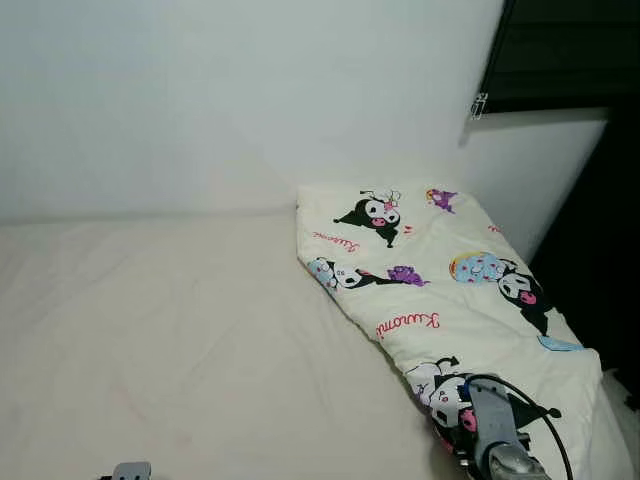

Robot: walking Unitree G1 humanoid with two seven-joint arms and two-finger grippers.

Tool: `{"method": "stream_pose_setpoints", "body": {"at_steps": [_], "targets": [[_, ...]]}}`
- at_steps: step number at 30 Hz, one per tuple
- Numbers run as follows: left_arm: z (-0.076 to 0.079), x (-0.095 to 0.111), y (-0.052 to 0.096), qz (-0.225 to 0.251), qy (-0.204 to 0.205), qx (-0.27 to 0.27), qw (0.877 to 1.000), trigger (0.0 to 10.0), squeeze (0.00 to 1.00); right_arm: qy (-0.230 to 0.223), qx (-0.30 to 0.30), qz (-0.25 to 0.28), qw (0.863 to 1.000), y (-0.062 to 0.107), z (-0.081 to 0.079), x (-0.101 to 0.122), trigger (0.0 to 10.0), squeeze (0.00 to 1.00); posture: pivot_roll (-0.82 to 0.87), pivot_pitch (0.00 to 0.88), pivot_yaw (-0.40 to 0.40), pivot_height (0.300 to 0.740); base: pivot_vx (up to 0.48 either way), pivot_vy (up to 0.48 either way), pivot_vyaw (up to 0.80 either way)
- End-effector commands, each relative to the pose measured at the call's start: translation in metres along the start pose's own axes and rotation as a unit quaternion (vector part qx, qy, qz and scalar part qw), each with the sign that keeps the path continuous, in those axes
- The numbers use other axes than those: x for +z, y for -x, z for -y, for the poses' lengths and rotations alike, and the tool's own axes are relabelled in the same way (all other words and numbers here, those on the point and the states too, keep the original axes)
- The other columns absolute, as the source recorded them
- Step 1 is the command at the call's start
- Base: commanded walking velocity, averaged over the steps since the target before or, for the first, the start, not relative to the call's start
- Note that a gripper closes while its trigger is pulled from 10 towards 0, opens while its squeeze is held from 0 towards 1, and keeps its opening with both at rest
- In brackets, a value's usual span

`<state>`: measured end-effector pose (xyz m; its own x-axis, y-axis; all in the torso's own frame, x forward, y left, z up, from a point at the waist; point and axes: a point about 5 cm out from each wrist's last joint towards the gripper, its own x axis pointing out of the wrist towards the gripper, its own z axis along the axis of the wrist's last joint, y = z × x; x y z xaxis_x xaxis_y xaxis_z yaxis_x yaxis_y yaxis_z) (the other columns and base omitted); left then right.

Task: Clean up the room

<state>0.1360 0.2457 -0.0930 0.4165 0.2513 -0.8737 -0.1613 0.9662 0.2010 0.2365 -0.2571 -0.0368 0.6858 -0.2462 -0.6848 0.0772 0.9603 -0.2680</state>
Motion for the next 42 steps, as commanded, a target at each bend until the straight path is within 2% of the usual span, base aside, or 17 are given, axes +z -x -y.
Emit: {"method": "stream_pose_setpoints", "body": {"at_steps": [1,8,16,28,29,30,31,32,33,34,36,37,39,40,41,42], "targets": [[-0.001,-0.001,0.0,0.002,0.003,0.001,1.0,10.0,0.0,0.005,0.008,0.001,1.0,0.0,-0.005,-0.002,10.0,0.0,-0.1,0.023,-0.037,0.74,-0.394,0.0,0.0],[0.0,0.0,0.0,0.01,0.007,-0.003,1.0,10.0,0.0,0.003,0.014,0.009,1.0,0.0,-0.009,0.002,10.0,0.0,-0.1,0.024,-0.034,0.74,-0.355,0.0,0.0],[0.002,0.001,0.0,0.018,0.004,-0.016,1.0,10.0,0.0,-0.005,0.017,0.023,1.0,-0.001,-0.011,0.011,10.0,0.0,-0.1,0.033,-0.035,0.74,0.0,0.0,0.0],[0.002,0.002,0.001,0.028,0.004,-0.023,0.999,10.0,0.0,-0.011,0.021,0.059,0.998,-0.004,-0.011,0.034,10.0,0.0,-0.11,0.048,-0.033,0.74,0.0,-0.474,0.0],[0.002,0.016,-0.001,0.044,0.007,-0.02,0.999,10.0,0.0,-0.013,0.019,0.068,0.997,-0.004,-0.01,0.039,10.0,0.0,-0.11,0.049,-0.033,0.74,0.0,-0.48,0.0],[0.002,0.016,-0.001,0.044,0.007,-0.02,0.999,10.0,0.0,-0.013,0.019,0.068,0.997,-0.004,-0.01,0.039,10.0,0.0,-0.11,0.049,-0.033,0.74,0.0,-0.48,0.0],[0.001,0.026,-0.001,0.054,0.007,-0.018,0.998,10.0,0.0,-0.015,0.018,0.071,0.997,-0.004,-0.01,0.041,10.0,0.0,-0.11,0.049,-0.033,0.74,0.0,-0.48,0.0],[0.001,0.065,-0.001,0.102,0.007,-0.018,0.995,10.0,0.0,-0.021,0.014,0.093,0.995,-0.004,-0.007,0.052,10.0,0.0,-0.11,0.055,-0.033,0.74,0.0,-0.48,0.0],[0.001,0.074,-0.001,0.113,0.007,-0.019,0.993,10.0,0.0,-0.022,0.013,0.098,0.995,-0.004,-0.006,0.055,10.0,0.0,-0.11,0.055,-0.033,0.74,0.0,-0.48,0.0],[0.001,0.074,-0.001,0.113,0.007,-0.019,0.993,10.0,0.0,-0.022,0.013,0.098,0.995,-0.004,-0.006,0.055,10.0,0.0,-0.11,0.055,-0.033,0.74,0.0,-0.48,0.0],[0.003,0.092,0.001,0.14,0.002,-0.033,0.99,10.0,0.0,-0.028,0.009,0.127,0.991,-0.004,-0.003,0.071,10.0,0.0,-0.11,0.057,-0.034,0.74,0.0,-0.424,0.0],[0.003,0.092,0.001,0.14,0.002,-0.033,0.99,10.0,0.0,-0.028,0.009,0.127,0.991,-0.004,-0.003,0.071,10.0,0.0,-0.11,0.057,-0.034,0.74,0.0,-0.42,0.0],[0.003,0.108,0.004,0.168,0.012,-0.04,0.985,10.0,0.0,-0.05,0.003,0.165,0.985,-0.003,0.004,0.093,10.0,0.0,-0.12,0.061,-0.033,0.74,0.0,0.0,0.0],[0.003,0.108,0.004,0.168,0.012,-0.04,0.985,10.0,0.0,-0.05,0.003,0.165,0.985,-0.003,0.004,0.093,10.0,0.0,-0.12,0.061,-0.033,0.74,0.0,0.0,0.0],[0.003,0.119,0.006,0.188,0.01,-0.04,0.981,10.0,0.0,-0.055,-0.004,0.187,0.981,-0.001,0.009,0.107,10.0,0.0,-0.12,0.061,-0.033,0.74,0.0,0.0,0.0],[0.003,0.123,0.007,0.195,0.009,-0.04,0.98,10.0,0.0,-0.057,-0.007,0.194,0.979,0.0,0.01,0.112,10.0,0.0,-0.12,0.064,-0.033,0.74,0.0,0.0,0.0]]}}
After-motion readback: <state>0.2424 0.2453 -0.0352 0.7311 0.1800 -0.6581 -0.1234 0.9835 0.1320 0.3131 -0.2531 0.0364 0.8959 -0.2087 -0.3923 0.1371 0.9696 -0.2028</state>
